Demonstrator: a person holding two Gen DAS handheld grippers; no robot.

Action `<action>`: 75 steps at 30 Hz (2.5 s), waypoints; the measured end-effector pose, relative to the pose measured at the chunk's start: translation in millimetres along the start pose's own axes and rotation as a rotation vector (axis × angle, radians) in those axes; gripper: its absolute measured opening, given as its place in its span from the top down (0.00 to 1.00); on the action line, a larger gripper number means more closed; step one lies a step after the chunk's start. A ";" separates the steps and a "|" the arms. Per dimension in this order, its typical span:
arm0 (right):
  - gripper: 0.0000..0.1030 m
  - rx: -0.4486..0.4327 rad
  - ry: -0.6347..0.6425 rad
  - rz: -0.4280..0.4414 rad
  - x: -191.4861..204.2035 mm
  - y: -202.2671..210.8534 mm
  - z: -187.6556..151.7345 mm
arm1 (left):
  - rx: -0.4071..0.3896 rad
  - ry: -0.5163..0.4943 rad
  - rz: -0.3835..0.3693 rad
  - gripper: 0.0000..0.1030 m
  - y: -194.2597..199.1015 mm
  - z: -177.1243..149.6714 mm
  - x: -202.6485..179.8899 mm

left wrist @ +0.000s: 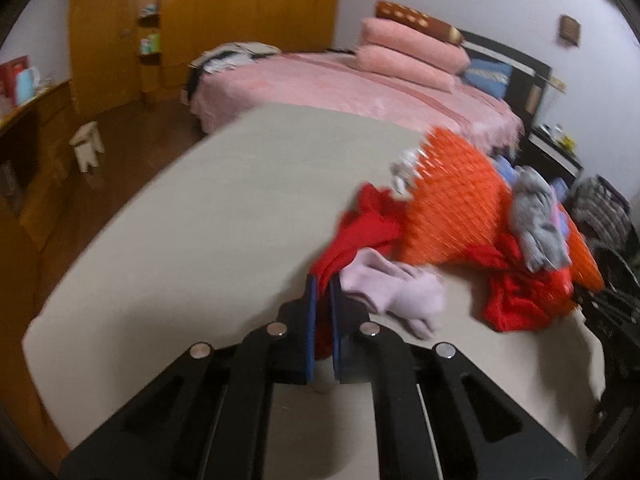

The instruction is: Collect trash

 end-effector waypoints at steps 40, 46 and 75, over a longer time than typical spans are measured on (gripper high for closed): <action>0.89 -0.002 -0.008 0.014 -11.5 -4.2 12.9 | 0.061 -0.002 -0.141 0.85 -53.5 49.7 -11.6; 0.89 -0.055 -0.026 0.034 -18.6 16.6 29.3 | -0.037 0.002 -0.178 0.85 -19.1 70.8 -26.6; 0.89 -0.066 -0.064 0.038 -41.6 29.5 28.7 | 0.058 -0.032 -0.289 0.36 -31.3 41.9 -93.2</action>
Point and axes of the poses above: each gripper's, at about its wrist camera, not at the fingertips, and y roughly against the way its jaws point, x to its left, z to its top, the point moved 5 cm from there along -y, roughly the way its jaws point, and after that the axes turned 11 degrees about -z, right-handed, at the moved point
